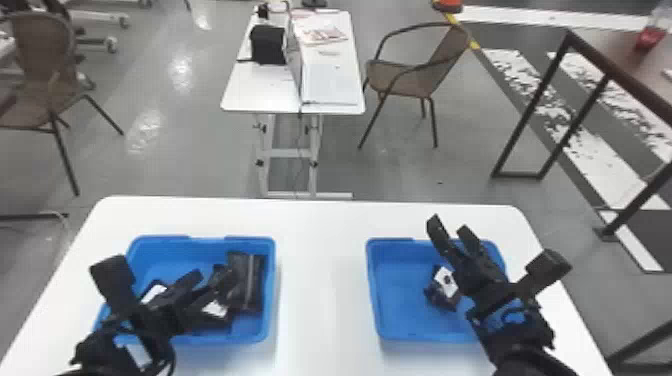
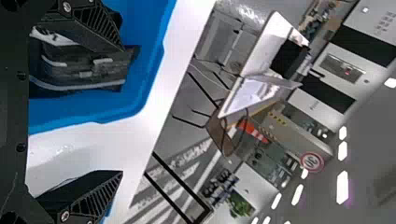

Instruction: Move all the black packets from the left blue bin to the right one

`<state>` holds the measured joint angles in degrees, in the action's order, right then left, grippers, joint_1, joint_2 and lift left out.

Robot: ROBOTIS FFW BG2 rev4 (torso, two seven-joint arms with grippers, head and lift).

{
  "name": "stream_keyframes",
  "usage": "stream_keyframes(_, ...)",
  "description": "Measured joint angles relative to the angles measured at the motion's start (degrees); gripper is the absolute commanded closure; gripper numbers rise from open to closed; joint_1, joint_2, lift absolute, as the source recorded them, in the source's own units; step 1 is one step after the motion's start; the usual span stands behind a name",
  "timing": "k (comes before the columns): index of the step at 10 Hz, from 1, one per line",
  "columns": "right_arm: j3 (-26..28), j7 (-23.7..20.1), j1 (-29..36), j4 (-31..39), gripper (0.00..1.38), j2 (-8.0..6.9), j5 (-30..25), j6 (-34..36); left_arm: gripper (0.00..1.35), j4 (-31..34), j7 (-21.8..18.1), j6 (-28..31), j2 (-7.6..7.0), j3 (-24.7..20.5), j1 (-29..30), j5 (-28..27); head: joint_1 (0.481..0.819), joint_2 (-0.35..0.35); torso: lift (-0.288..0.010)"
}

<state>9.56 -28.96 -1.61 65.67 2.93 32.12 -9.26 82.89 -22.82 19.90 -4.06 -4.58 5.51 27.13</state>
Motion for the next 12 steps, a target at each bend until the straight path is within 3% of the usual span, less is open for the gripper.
stream_keyframes(1, -0.11, -0.18, 1.53, 2.89, 0.25, -0.17, 1.34, 0.01, 0.1, 1.7, 3.4, 4.97, -0.31, -0.08, -0.41, -1.99, 0.695, -0.09, 0.0)
stream_keyframes(2, -0.2, -0.7, 2.64, 4.71, 0.25, -0.45, 2.52, 0.02, 0.1, 2.31, 4.33, 9.35, -0.63, -0.28, -1.65, -3.77, 0.695, -0.085, 0.0)
stream_keyframes(5, -0.28, -1.76, 4.42, 6.6, 0.25, -1.7, 4.33, 0.03, 0.13, 2.06, 4.53, 22.43, -1.69, 1.22, -8.54, -15.58, 0.695, -0.063, 0.0)
stream_keyframes(8, -0.46, -2.38, 4.68, 6.56, 0.25, -2.25, 4.83, 0.04, 0.15, -8.83, -1.26, 27.4, -3.02, 6.65, -18.17, -22.02, 0.695, -0.071, 0.0)
stream_keyframes(10, -0.51, -2.46, 4.74, 6.46, 0.25, -2.31, 5.01, 0.04, 0.18, -16.85, -7.35, 28.73, -2.79, 9.44, -23.55, -26.42, 0.695, -0.085, 0.0)
stream_keyframes(11, -0.51, -2.51, 4.78, 6.35, 0.25, -2.32, 5.16, 0.04, 0.34, -19.27, -9.82, 29.33, -2.03, 9.88, -25.24, -29.84, 0.695, -0.088, 0.0)
stream_keyframes(12, -0.51, -2.52, 4.87, 6.25, 0.25, -2.36, 5.37, 0.04, 0.66, -20.29, -10.94, 29.69, -1.07, 9.82, -26.1, -33.91, 0.695, -0.09, 0.0)
